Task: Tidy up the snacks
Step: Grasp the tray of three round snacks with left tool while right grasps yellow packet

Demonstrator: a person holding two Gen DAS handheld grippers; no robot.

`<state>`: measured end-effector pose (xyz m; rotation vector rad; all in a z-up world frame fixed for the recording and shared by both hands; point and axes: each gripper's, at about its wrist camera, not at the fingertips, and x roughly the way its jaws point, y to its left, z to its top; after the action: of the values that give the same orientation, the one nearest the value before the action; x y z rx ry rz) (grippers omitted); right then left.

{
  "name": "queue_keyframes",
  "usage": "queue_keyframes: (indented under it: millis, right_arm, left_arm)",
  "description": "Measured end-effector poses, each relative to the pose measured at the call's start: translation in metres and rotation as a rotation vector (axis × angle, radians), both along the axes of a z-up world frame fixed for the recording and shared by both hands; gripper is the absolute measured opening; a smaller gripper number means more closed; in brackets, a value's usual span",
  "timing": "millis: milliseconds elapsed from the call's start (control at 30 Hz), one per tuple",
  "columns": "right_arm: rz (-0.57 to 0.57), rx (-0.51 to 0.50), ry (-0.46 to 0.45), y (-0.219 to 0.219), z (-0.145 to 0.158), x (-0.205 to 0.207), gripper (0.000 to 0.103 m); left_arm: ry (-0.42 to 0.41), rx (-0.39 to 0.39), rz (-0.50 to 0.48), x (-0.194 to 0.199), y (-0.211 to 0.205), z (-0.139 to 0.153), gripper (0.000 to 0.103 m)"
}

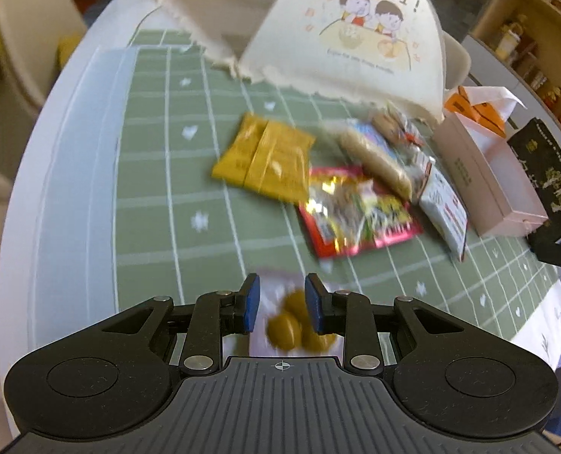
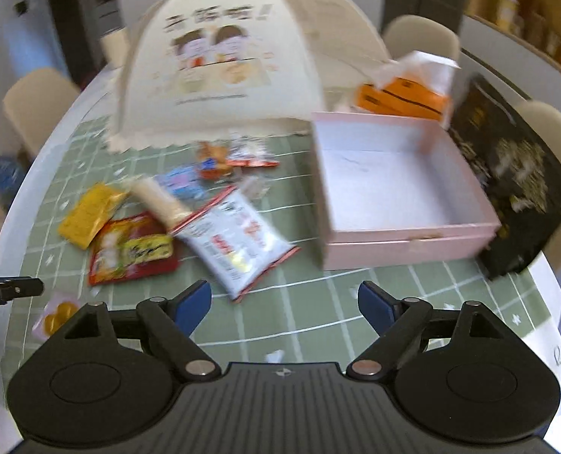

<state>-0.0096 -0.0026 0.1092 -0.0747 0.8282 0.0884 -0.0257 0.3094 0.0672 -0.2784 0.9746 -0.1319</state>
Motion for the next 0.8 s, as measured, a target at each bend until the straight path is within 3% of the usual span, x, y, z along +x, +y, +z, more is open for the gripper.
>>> queue_keyframes:
  millis: [100, 300, 333, 567, 767, 800]
  right_arm:
    - [0.056, -0.044, -0.001, 0.016, -0.011, 0.001, 0.085]
    - [0.152, 0.005, -0.009, 0.038, -0.015, -0.003, 0.085]
    - [0.166, 0.001, -0.021, 0.041, -0.014, -0.005, 0.085]
    - [0.232, -0.032, -0.060, 0.036, -0.014, -0.018, 0.085]
    - [0.215, -0.012, -0.020, 0.017, -0.027, -0.019, 0.085]
    - [0.215, -0.010, -0.020, 0.014, -0.028, -0.020, 0.085]
  left_arm:
    - [-0.016, 0.010, -0.017, -0.016, -0.011, -0.002, 0.030]
    - [-0.034, 0.240, -0.092, -0.019, -0.055, -0.020, 0.035]
    - [-0.068, 0.257, -0.104, -0.021, -0.059, -0.021, 0.035]
    - [-0.087, 0.264, -0.063, -0.017, -0.066, -0.008, 0.036]
    - [-0.057, 0.345, -0.148, -0.011, -0.095, -0.022, 0.036]
    - [-0.043, 0.353, -0.174, -0.012, -0.100, -0.025, 0.043]
